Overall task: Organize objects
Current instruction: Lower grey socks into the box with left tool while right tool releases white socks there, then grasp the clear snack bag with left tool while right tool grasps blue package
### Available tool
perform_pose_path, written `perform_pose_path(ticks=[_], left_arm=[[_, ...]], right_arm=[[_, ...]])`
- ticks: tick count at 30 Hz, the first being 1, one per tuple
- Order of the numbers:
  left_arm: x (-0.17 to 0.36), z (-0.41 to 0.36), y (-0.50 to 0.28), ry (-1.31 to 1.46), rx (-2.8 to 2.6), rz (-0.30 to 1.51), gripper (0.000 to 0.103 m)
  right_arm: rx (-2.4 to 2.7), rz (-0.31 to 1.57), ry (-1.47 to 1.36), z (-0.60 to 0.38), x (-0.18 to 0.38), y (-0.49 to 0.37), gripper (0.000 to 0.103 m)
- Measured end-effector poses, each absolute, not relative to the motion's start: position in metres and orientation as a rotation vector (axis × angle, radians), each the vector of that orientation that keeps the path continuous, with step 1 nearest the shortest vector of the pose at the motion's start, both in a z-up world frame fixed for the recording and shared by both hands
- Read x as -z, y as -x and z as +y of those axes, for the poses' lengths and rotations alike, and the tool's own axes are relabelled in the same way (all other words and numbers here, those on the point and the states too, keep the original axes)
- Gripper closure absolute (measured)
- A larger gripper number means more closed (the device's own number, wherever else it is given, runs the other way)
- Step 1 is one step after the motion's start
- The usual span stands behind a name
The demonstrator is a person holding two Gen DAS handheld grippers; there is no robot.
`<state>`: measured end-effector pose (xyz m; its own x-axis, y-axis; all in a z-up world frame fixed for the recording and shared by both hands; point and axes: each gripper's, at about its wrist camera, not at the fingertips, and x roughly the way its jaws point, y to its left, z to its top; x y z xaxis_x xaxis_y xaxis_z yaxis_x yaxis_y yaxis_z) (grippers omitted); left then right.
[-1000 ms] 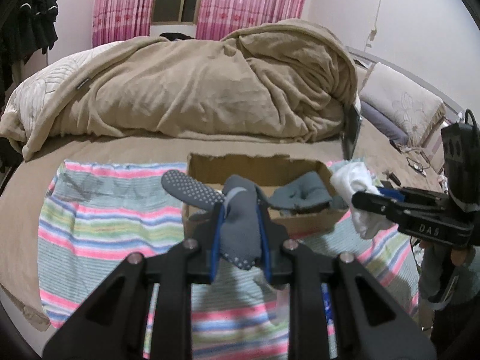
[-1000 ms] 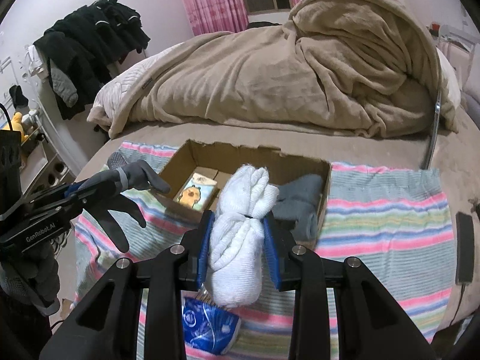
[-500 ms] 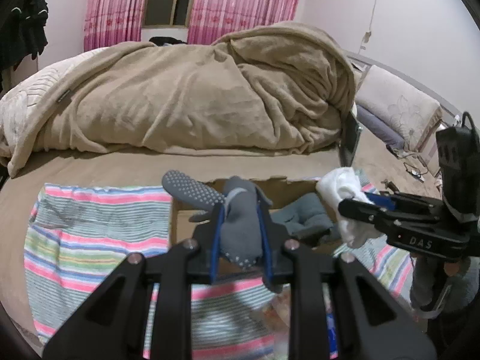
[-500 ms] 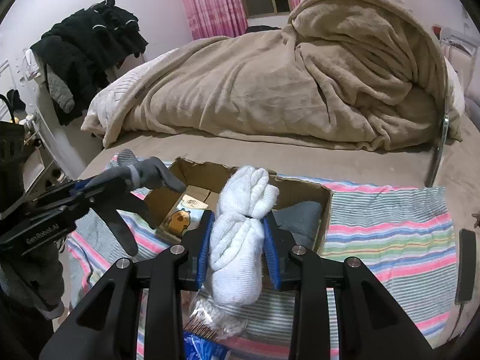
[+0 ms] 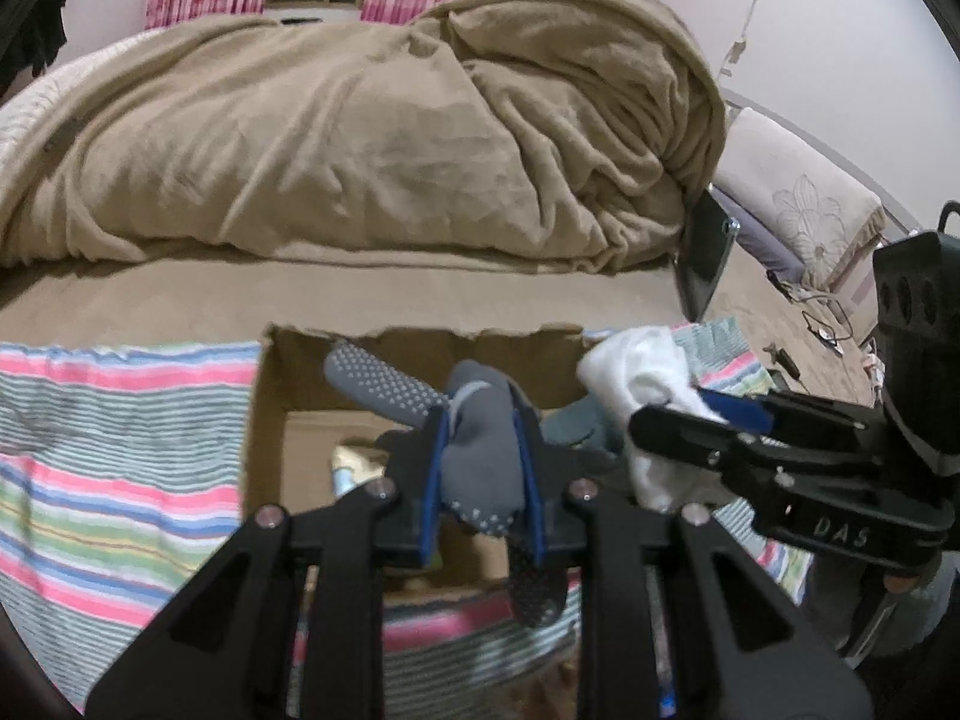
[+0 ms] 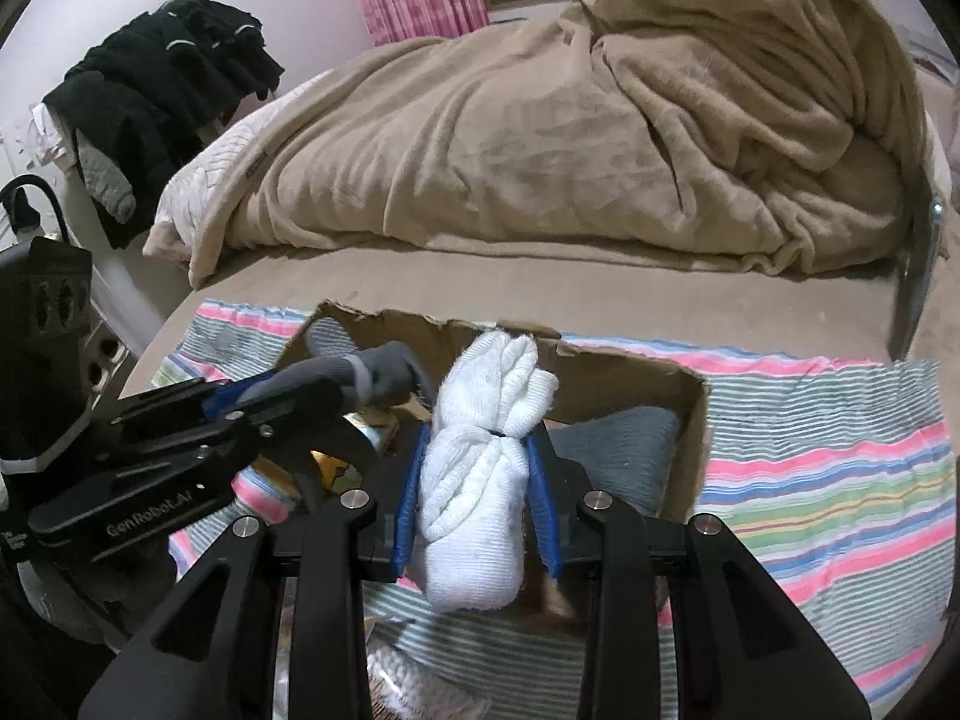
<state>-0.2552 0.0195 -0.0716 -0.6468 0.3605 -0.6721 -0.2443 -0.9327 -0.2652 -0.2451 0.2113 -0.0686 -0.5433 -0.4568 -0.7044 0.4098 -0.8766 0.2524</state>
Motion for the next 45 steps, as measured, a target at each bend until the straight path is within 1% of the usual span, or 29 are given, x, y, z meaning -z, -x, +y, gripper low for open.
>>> perform_pose_path(ticks=[6, 10, 14, 15, 16, 18, 19, 20, 21, 22, 23, 24, 27, 35, 36, 39, 40, 45], left_arm=[[0.101, 0.032, 0.271, 1.196, -2.517, -0.19, 0.079], [0.115, 0.034, 0.274, 1.27, -2.492, -0.178, 0.075], [0.112, 0.034, 0.274, 1.288, -2.489, -0.166, 0.07], [0.109, 0.034, 0.273, 1.286, -2.494, -0.164, 0.07], [0.107, 0.033, 0.272, 1.285, -2.497, -0.162, 0.069], [0.102, 0.032, 0.268, 1.291, -2.504, -0.16, 0.067], [0.099, 0.031, 0.265, 1.291, -2.505, -0.161, 0.065], [0.097, 0.03, 0.263, 1.29, -2.505, -0.16, 0.063], [0.094, 0.03, 0.26, 1.289, -2.505, -0.159, 0.055], [0.089, 0.029, 0.256, 1.284, -2.509, -0.163, 0.044], [0.085, 0.028, 0.252, 1.272, -2.515, -0.173, 0.039], [0.081, 0.027, 0.248, 1.258, -2.522, -0.183, 0.035], [0.067, 0.025, 0.233, 1.218, -2.546, -0.189, 0.03], [0.04, 0.025, 0.19, 1.175, -2.576, -0.156, 0.029], [0.038, 0.025, 0.185, 1.17, -2.58, -0.157, 0.029], [0.033, 0.024, 0.166, 1.158, -2.593, -0.165, 0.029], [0.031, 0.023, 0.159, 1.155, -2.596, -0.173, 0.029], [0.034, 0.022, 0.137, 1.165, -2.598, -0.199, 0.028]], right_arm=[[2.372, -0.092, -1.171, 0.207, 0.089, 0.255, 0.07], [2.36, -0.095, -1.206, 0.204, 0.1, 0.259, 0.069], [2.357, -0.109, -1.202, 0.206, 0.098, 0.258, 0.069], [2.36, -0.112, -1.197, 0.206, 0.097, 0.257, 0.066], [2.362, -0.116, -1.191, 0.208, 0.094, 0.257, 0.061], [2.373, -0.126, -1.172, 0.211, 0.088, 0.253, 0.056], [2.377, -0.129, -1.168, 0.211, 0.086, 0.252, 0.056], [2.382, -0.132, -1.161, 0.212, 0.082, 0.25, 0.056], [2.388, -0.136, -1.156, 0.214, 0.079, 0.248, 0.056], [2.392, -0.138, -1.153, 0.215, 0.076, 0.245, 0.056], [2.394, -0.14, -1.151, 0.216, 0.073, 0.242, 0.056], [2.396, -0.14, -1.147, 0.217, 0.07, 0.24, 0.055], [2.405, -0.135, -1.135, 0.22, 0.061, 0.228, 0.055], [2.418, -0.123, -1.102, 0.229, 0.041, 0.188, 0.054], [2.413, -0.119, -1.101, 0.229, 0.039, 0.184, 0.051], [2.402, -0.104, -1.086, 0.228, 0.034, 0.168, 0.037], [2.402, -0.1, -1.078, 0.228, 0.033, 0.164, 0.035], [2.397, -0.08, -1.08, 0.227, 0.033, 0.145, 0.035]])
